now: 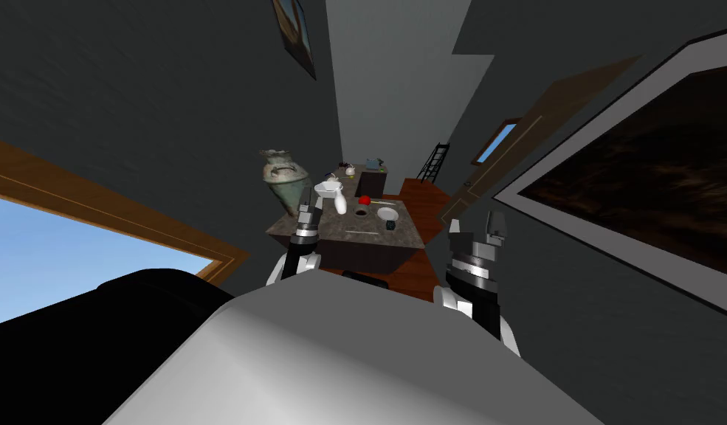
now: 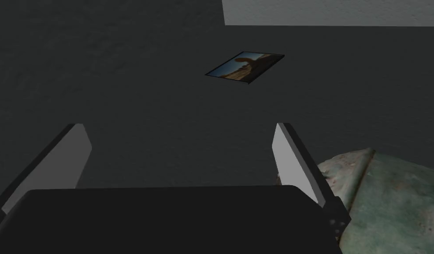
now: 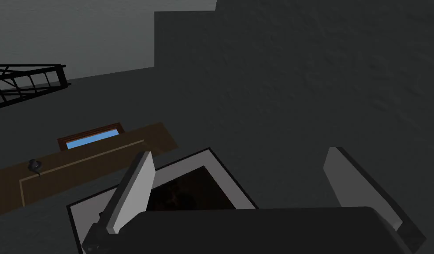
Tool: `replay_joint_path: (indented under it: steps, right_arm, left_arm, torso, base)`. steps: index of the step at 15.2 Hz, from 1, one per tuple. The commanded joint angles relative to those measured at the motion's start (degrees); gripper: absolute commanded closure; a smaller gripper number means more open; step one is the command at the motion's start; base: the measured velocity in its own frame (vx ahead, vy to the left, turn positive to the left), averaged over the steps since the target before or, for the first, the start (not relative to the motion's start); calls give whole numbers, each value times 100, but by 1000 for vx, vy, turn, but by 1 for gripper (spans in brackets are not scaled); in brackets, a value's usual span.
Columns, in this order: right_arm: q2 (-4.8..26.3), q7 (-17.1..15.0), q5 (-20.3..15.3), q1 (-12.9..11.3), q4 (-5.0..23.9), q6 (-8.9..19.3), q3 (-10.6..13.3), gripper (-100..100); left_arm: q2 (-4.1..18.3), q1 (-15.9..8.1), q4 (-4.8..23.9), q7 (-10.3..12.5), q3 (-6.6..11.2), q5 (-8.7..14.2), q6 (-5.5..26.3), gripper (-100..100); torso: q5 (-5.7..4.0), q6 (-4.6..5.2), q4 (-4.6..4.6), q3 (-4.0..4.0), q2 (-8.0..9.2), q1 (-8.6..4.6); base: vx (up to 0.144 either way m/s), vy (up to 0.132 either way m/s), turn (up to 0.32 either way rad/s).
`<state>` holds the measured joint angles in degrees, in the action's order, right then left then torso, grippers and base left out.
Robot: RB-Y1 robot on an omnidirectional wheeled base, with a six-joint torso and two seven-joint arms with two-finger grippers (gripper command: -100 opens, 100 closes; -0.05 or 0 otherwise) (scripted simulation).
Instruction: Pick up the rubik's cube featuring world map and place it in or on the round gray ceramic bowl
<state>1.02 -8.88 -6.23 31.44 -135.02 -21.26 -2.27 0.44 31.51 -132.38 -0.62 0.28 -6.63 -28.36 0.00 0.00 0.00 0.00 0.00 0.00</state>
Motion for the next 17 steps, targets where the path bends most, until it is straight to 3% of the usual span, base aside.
replay_joint_path:
  steps: [1, 10, 15, 17]
  right_arm:
    - [185, -8, -5, 39, 54, 1, -9, -100]
    - [1156, -53, -85, 325, 518, -32, -29, -100]
    - [1813, -77, -202, 568, 1007, -103, -5, -100]
    - [1967, -77, -202, 568, 1007, -103, -5, -100]
  left_arm:
    - [0, 0, 0, 0, 0, 0, 0, 0]
    - [1, 0, 0, 0, 1, 0, 0, 0]
    - [1, 0, 0, 0, 1, 0, 0, 0]
    - [1, 0, 0, 0, 1, 0, 0, 0]
  torso:
    - [0, 0, 0, 0, 0, 0]
    - [-6, 1, 0, 2, 4, -28]
    - [-7, 0, 2, 5, 9, -30]
    - [-7, 0, 2, 5, 8, -30]
  base:
    - [2, -14, -40]
    - [-3, -54, -43]
    - [-18, -58, -4]
    - [-12, -46, 16]
